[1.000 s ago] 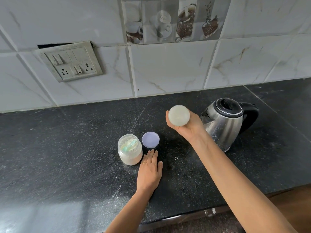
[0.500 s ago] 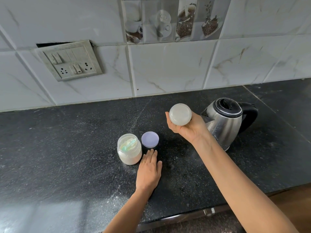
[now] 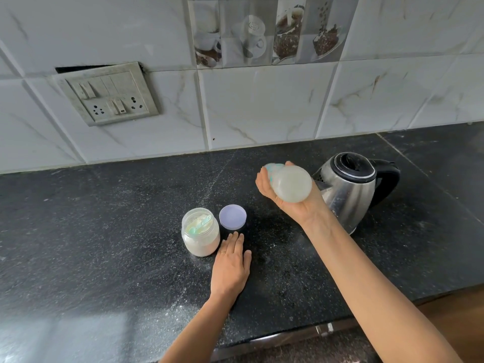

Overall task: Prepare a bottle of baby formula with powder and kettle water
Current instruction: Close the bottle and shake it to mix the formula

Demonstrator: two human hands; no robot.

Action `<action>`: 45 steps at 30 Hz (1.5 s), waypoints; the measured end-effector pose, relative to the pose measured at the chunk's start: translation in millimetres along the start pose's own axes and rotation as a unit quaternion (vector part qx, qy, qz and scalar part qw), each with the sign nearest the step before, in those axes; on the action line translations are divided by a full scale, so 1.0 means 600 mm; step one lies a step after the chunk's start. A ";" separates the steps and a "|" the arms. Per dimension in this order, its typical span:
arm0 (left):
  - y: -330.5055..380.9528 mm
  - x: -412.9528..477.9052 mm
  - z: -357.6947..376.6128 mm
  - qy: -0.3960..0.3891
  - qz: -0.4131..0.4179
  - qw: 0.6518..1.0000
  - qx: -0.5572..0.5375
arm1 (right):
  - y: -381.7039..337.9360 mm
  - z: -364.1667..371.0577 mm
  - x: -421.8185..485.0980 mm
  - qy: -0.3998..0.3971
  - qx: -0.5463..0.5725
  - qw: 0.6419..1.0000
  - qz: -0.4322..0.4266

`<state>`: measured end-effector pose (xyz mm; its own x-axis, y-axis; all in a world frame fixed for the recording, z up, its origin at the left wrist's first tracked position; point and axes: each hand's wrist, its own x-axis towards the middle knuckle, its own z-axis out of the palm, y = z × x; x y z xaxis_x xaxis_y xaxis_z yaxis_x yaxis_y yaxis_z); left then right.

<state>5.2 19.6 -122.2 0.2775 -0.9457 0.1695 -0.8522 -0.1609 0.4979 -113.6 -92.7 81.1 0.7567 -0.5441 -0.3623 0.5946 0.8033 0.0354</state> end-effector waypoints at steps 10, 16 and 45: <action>0.006 -0.001 -0.006 -0.004 -0.009 1.000 -0.007 | 0.007 0.003 0.003 -0.116 -0.117 0.986 -0.003; 0.007 -0.001 -0.007 -0.007 -0.009 1.000 -0.007 | 0.013 -0.001 0.014 -0.081 -0.220 0.970 -0.072; 0.004 -0.001 -0.006 0.001 0.003 1.000 0.000 | 0.025 0.030 0.019 0.165 -0.122 0.966 -0.159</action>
<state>4.5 20.5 -118.2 0.2728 -0.9461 0.1745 -0.8540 -0.1547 0.4968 -91.3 -91.2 94.6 0.3949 -0.6975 -0.5979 0.6703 0.6639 -0.3317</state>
